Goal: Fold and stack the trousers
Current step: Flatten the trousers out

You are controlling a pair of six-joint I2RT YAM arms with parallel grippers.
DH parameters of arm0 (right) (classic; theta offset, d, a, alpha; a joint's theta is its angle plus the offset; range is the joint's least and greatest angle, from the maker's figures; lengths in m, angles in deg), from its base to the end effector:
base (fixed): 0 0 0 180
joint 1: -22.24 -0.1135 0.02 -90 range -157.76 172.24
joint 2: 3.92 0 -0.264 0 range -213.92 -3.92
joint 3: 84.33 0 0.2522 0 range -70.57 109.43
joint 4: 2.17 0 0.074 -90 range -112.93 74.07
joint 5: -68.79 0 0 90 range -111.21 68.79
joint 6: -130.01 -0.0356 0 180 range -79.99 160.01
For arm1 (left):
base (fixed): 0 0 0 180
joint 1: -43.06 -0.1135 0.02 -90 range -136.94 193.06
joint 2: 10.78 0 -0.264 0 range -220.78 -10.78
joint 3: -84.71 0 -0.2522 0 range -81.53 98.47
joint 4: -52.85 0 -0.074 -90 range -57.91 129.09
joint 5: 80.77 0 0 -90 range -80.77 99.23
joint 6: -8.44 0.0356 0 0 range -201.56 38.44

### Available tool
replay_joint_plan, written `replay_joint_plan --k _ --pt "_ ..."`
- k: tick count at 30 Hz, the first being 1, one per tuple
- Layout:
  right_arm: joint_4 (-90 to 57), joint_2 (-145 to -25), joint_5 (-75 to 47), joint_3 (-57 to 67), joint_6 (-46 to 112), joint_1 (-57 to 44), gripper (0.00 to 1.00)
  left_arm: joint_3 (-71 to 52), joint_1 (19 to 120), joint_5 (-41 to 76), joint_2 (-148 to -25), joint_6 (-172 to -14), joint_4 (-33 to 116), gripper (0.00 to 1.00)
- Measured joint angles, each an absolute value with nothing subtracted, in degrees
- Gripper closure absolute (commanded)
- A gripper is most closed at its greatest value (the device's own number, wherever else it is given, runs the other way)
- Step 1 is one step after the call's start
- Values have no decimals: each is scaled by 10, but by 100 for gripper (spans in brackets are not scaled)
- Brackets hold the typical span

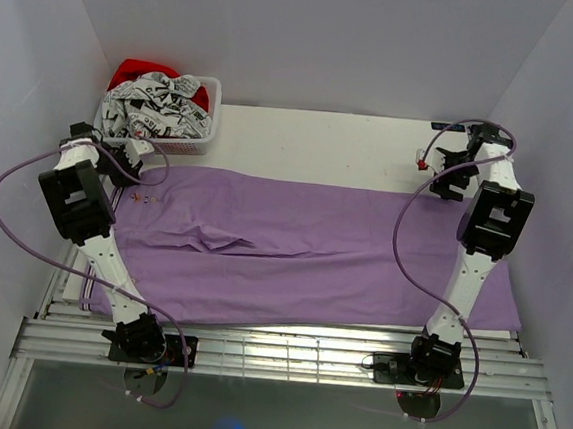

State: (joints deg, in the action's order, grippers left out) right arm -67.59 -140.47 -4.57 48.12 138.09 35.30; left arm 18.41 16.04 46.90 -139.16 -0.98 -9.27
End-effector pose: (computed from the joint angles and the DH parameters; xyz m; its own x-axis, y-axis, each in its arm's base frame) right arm 0.4904 -0.1033 0.1758 0.0105 -0.9762 -0.2164 -0.9202 0.0752 -0.3841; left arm 0.4118 0.1856 0.1571 -0.3741 0.6858 -0.6243 0.8171 0.5621 0.1279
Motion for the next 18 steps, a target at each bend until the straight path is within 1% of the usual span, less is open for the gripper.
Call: replay_joint_plan --k 2,3,6,14,18 --pt "-696 -1402 -33 481 1387 362 12 177 160 469 -1388 -7 -88 83" --pt "-708 -1401 -28 482 1391 367 11 174 160 467 -1387 -6 -86 90" --pt "-735 -1394 -24 481 1405 383 10 170 160 461 -1385 -2 -80 99" --pt "-748 -1387 -30 488 1422 410 9 139 152 446 -1366 3 -43 100" --pt "-725 -1385 -22 504 1409 411 11 120 146 429 -1356 12 -23 100"
